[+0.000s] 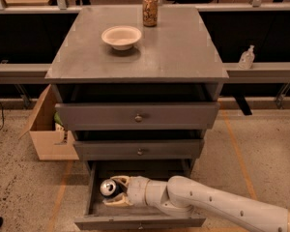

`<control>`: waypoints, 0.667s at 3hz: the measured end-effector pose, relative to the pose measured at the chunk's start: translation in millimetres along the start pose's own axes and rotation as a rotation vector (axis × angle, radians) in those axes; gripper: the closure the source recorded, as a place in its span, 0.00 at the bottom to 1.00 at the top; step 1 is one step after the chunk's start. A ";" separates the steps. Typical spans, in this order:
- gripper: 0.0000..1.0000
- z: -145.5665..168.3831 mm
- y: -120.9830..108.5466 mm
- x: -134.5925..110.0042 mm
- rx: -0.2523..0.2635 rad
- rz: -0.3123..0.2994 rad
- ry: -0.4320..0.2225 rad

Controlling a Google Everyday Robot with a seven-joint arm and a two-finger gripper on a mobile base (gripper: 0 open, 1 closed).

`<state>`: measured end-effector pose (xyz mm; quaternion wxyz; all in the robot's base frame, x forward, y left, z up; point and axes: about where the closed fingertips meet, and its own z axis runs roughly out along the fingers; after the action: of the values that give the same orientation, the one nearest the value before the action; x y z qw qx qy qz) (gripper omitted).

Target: Place pepsi can into bottom drawer

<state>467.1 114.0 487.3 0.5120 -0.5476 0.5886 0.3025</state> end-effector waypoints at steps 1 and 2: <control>1.00 0.2 0.2 0.1 0.000 0.001 0.000; 1.00 5.9 3.8 47.4 0.025 0.045 0.044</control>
Offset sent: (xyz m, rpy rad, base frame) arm 0.0108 -0.0301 -0.1250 -0.0738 0.1103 -0.1278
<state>471.0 104.4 440.5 0.4990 -0.5342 0.6156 0.2944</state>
